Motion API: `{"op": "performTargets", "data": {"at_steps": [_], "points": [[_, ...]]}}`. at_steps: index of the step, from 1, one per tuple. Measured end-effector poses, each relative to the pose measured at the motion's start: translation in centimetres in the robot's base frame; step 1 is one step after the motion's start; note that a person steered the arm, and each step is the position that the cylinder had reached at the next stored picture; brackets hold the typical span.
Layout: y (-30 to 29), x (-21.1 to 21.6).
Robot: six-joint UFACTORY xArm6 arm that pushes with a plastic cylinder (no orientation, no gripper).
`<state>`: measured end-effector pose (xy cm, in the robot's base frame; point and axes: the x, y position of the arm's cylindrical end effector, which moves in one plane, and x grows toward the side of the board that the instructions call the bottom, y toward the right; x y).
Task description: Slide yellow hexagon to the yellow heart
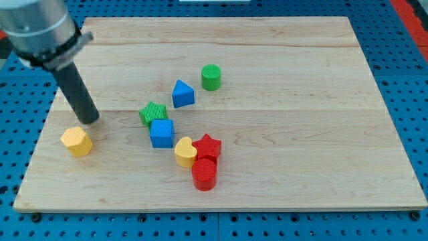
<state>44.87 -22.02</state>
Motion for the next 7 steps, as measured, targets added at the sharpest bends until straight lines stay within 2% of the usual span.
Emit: {"op": "performTargets", "data": {"at_steps": [1,3,5,6,7], "points": [[-4.8,3.4],[8.6,11.0],[7.0,11.3],[2.7,9.5],[4.6,8.4]]}}
